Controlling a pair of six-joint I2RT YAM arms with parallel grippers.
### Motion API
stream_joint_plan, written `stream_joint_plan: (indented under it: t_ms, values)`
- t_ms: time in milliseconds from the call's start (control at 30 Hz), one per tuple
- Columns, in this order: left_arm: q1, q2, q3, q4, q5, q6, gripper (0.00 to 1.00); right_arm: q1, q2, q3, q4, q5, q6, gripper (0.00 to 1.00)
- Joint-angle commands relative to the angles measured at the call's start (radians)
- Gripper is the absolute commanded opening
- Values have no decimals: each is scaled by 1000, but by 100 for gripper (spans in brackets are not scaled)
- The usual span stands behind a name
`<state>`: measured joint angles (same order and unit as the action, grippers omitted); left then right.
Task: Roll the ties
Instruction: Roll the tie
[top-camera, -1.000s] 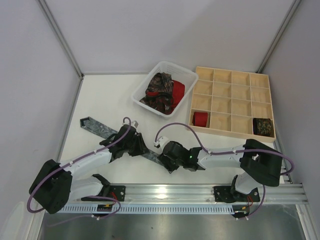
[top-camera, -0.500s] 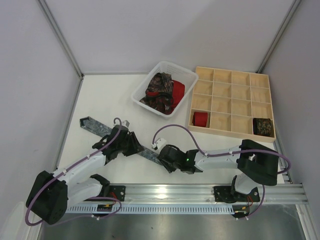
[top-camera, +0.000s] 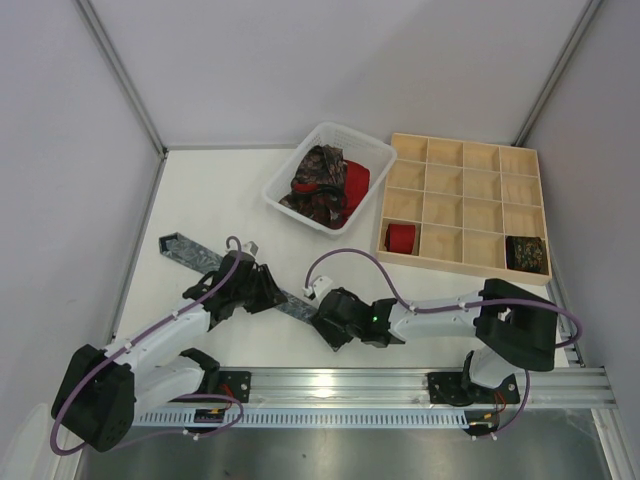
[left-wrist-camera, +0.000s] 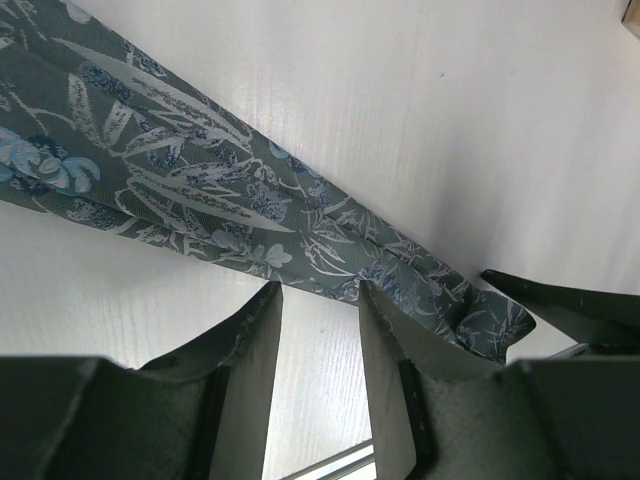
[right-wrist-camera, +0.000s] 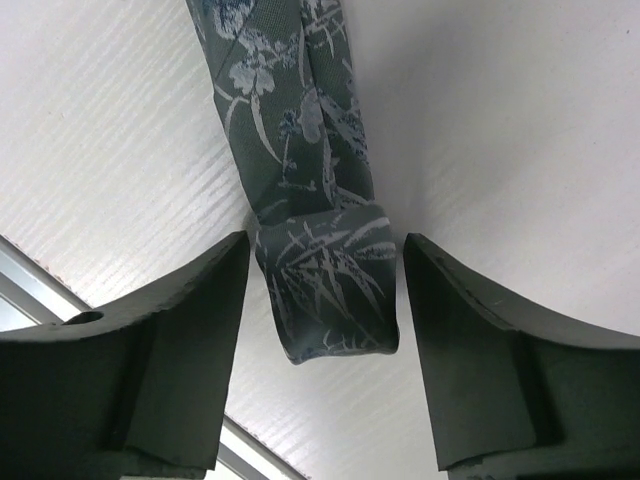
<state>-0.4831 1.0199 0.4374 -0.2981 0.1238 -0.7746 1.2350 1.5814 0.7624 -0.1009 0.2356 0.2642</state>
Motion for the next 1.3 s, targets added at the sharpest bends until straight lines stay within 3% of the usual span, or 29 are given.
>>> stream_joint_plan:
  t_ms: [0, 367, 533, 667, 767, 800, 867, 900, 1033, 1067, 1267]
  values:
    - [11, -21, 1, 19, 25, 28, 43, 1, -23, -5, -117, -5, 4, 69]
    - [11, -20, 9, 22, 50, 26, 43, -22, -199, 86, -195, -44, 59, 98]
    - [11, -23, 26, 11, 71, 43, 43, -51, -337, 126, -282, -79, 102, 99]
    - [9, -21, 41, 43, 155, 64, 39, -181, -447, 92, -292, -142, 242, 83]
    - [5, -27, 47, 71, 197, 63, 36, -262, -510, -7, -229, -241, 423, 65]
    - [1, -26, 50, 80, 223, 60, 35, -279, -515, -65, -200, -286, 485, 53]
    - [-20, -20, 66, 97, 238, 55, 31, -313, -515, -130, -97, -352, 536, 42]
    - [-31, -5, 75, 97, 243, 52, 31, -337, -500, -176, -67, -405, 553, 28]
    - [-125, 45, 138, 108, 232, 41, 27, -353, -454, -242, 90, -487, 595, 4]
    - [-140, 54, 147, 111, 228, 38, 25, -353, -449, -251, 90, -496, 601, 0]
    - [-232, 129, 190, 152, 209, 8, 24, -359, -446, -279, 135, -484, 598, 0]
